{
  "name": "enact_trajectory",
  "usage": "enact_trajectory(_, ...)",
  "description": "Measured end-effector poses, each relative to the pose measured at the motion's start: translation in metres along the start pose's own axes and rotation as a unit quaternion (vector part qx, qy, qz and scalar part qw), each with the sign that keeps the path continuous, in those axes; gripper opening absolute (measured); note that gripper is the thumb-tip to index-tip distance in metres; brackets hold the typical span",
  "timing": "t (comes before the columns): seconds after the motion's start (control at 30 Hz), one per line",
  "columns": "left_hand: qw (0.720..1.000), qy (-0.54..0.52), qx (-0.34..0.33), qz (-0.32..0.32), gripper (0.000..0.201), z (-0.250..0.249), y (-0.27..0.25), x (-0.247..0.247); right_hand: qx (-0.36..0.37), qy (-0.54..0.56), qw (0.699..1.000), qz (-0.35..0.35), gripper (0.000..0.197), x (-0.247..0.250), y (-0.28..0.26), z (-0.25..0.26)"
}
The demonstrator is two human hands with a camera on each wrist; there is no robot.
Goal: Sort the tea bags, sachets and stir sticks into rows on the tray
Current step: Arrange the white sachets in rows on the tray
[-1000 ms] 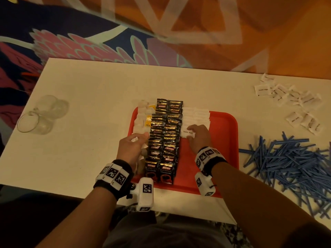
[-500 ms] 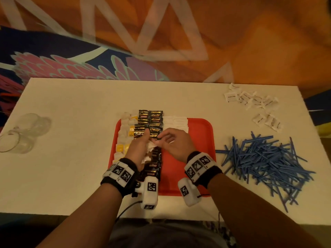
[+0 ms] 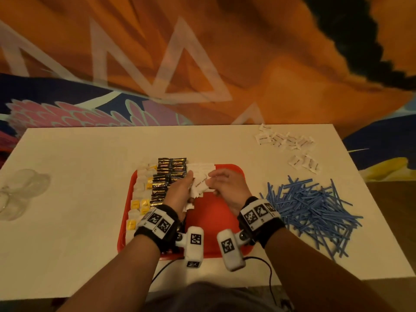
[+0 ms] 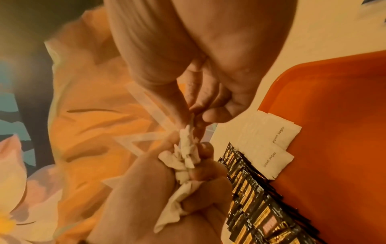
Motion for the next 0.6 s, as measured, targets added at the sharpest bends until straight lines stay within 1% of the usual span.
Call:
enact_trajectory(0.07,0.999,0.03,-0.005,-0.022,0.044,0.003,0.002,0.006,-0.002,0.037,0.999,-0.011,0.018,0.008,-0.001,0.004)
enact_trajectory(0.1,0.999,0.041,-0.008,-0.022,0.044,0.004,0.002,0.007,-0.008,0.055,0.998,-0.015,0.017,0.011,-0.001,0.006)
enact_trajectory(0.2,0.998,0.058,-0.019,-0.01,0.051,0.009,0.002,0.006,-0.017,0.092,0.995,-0.031,0.015,0.018,-0.001,0.007)
enact_trajectory(0.27,0.999,0.032,-0.007,0.008,0.053,0.011,-0.003,0.0,-0.014,0.103,0.993,-0.046,0.015,0.021,0.0,0.007)
enact_trajectory(0.33,0.999,0.009,-0.006,0.033,0.043,0.008,-0.009,-0.009,-0.012,0.108,0.993,-0.054,0.016,0.022,0.001,0.005)
enact_trajectory(0.4,0.998,-0.019,-0.045,0.039,0.026,-0.002,-0.014,-0.014,-0.005,0.096,0.994,-0.061,0.019,0.022,0.0,0.002)
enact_trajectory(0.47,0.996,-0.039,-0.084,0.01,0.011,-0.012,-0.018,-0.014,0.009,0.073,0.994,-0.075,0.024,0.024,0.0,0.0)
enact_trajectory(0.53,0.992,-0.029,-0.118,-0.023,0.009,-0.018,-0.019,-0.01,0.017,0.048,0.994,-0.094,0.031,0.029,0.002,-0.004)
enact_trajectory(0.6,0.99,-0.027,-0.139,-0.025,0.006,-0.023,-0.02,-0.008,0.009,0.049,0.995,-0.085,0.037,0.03,0.004,-0.005)
Point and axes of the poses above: each hand's wrist, its own y-axis towards the middle knuckle, its own x-axis out of the back of the hand, z = x × y, the point moved 7 cm from there along y, towards the middle knuckle, and after that the axes turned 14 degrees about -z, right-handed, at the moved point
